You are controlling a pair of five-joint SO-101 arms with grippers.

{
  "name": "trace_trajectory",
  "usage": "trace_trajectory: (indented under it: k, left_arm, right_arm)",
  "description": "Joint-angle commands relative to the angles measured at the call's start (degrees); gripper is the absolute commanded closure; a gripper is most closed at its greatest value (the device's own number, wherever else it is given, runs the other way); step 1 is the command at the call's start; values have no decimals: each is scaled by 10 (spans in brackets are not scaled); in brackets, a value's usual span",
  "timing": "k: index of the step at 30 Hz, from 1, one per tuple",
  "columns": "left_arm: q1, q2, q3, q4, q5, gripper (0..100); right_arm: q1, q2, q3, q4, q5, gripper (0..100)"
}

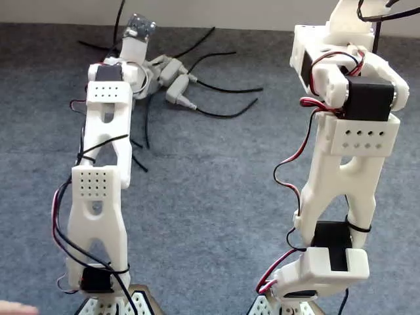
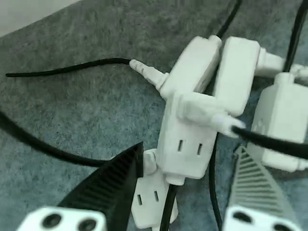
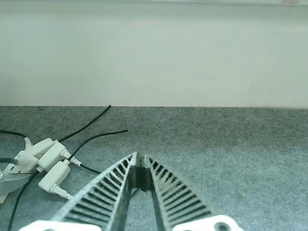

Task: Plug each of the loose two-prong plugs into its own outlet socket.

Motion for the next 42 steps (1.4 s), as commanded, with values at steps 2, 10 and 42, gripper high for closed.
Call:
trace_trajectory:
  k: [2,10,42]
  left_arm:
    - [-15,-58,-48,23,55,666]
    - [-19,-182,-236,181,53,667]
    - [-21,-1040,-297,370,56,735]
  right_arm:
    - [6,-6,-26,3,-6,989]
    - [6,-7,-26,4,-6,989]
    - [6,-659,-33,3,-1,989]
